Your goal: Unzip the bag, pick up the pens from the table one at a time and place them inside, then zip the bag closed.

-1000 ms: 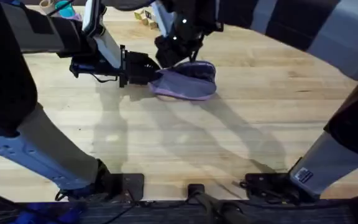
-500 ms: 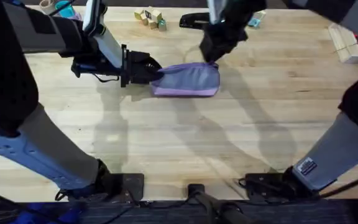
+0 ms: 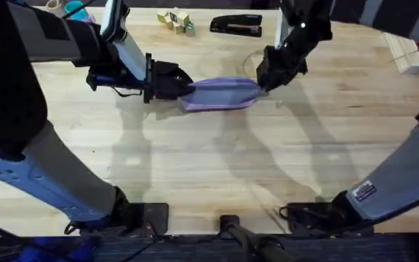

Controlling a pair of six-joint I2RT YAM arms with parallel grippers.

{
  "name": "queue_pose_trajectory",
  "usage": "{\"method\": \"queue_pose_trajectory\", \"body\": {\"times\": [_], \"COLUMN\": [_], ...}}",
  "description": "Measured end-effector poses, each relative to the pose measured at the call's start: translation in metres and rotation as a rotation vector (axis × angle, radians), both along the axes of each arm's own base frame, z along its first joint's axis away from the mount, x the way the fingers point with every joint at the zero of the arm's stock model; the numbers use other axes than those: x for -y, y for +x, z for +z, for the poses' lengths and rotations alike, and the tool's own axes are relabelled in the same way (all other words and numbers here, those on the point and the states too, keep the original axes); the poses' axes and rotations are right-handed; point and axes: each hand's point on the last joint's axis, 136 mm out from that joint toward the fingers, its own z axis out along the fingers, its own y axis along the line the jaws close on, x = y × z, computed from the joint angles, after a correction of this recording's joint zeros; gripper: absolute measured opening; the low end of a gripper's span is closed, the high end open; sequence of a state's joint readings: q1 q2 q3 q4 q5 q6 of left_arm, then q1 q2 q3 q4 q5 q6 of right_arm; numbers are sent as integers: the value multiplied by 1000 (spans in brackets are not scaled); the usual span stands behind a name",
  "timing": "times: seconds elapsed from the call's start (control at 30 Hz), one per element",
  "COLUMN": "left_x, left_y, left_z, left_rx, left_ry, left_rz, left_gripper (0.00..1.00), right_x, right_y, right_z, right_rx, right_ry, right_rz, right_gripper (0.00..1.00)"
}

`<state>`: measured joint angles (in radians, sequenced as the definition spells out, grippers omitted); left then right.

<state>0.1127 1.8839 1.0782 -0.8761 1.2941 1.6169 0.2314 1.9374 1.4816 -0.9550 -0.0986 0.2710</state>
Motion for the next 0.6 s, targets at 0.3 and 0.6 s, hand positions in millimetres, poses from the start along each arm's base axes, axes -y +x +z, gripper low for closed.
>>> {"method": "queue_pose_trajectory", "body": {"times": [0.3,0.6], "left_x": [0,-10], "left_y": [0,3], "left_z": [0,-2], "left_rx": [-3,-4], "left_ry": [1,12], "left_rz": [1,29], "left_gripper": [43,80], "right_x": [8,45], "right_y": [-4,2], "right_z": [12,75], "right_rx": [0,83], "right_ry": [-19,-119], "right_rz": [-31,-82], "right_gripper": [154,991]}}
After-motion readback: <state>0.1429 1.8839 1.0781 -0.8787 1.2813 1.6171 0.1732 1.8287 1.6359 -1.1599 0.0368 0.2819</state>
